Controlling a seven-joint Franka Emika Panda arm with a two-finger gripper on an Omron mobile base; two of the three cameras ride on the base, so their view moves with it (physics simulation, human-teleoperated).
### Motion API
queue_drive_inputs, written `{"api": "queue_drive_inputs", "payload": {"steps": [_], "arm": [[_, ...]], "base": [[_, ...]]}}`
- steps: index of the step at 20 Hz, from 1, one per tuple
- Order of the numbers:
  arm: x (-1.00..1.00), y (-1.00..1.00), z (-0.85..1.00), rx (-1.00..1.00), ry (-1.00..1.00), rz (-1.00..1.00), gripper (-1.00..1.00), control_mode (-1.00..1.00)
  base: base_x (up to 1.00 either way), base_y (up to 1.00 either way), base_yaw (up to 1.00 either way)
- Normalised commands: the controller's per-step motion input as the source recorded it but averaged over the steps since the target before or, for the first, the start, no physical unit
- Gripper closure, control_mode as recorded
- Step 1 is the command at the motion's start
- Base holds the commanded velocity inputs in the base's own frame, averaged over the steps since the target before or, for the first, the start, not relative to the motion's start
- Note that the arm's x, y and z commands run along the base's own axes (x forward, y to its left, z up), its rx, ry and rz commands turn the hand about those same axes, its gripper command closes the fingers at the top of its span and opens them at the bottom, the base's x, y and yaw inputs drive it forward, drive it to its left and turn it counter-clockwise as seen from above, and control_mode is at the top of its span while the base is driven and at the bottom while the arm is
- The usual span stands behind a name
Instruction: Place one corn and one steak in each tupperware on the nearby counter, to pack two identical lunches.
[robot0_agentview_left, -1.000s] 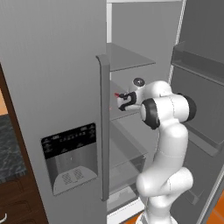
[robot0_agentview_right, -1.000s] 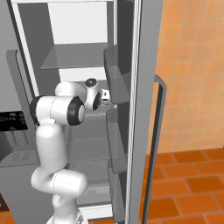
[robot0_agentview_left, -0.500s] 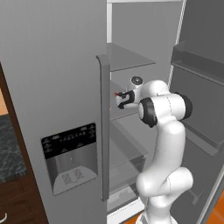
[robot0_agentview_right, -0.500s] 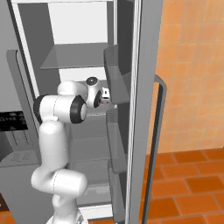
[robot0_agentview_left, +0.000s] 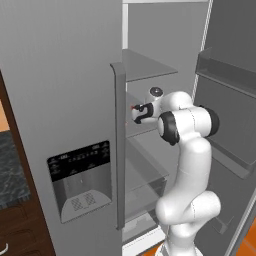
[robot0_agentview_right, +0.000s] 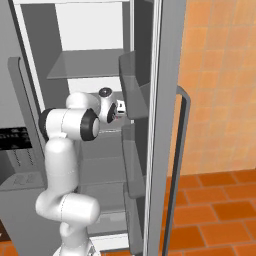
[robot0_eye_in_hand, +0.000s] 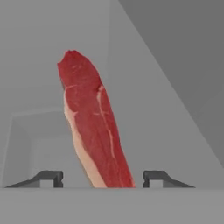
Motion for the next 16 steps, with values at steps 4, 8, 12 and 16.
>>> {"api": "queue_drive_inputs", "payload": {"steps": [4,8,12,16], "arm": [[0.00,-0.19,-0.37,0.00,-0.04,0.00,1.00,-1.00],[0.00,-0.02,-0.17,0.00,-0.11,0.01,1.00,-1.00],[-0.39,0.00,0.02,0.00,-0.25,0.00,1.00,-1.00],[-0.67,0.02,0.40,0.00,-0.45,-0.06,1.00,-1.00]], "base": [[0.00,0.00,0.00],[0.00,0.00,0.00],[0.00,0.00,0.00],[0.00,0.00,0.00]]}}
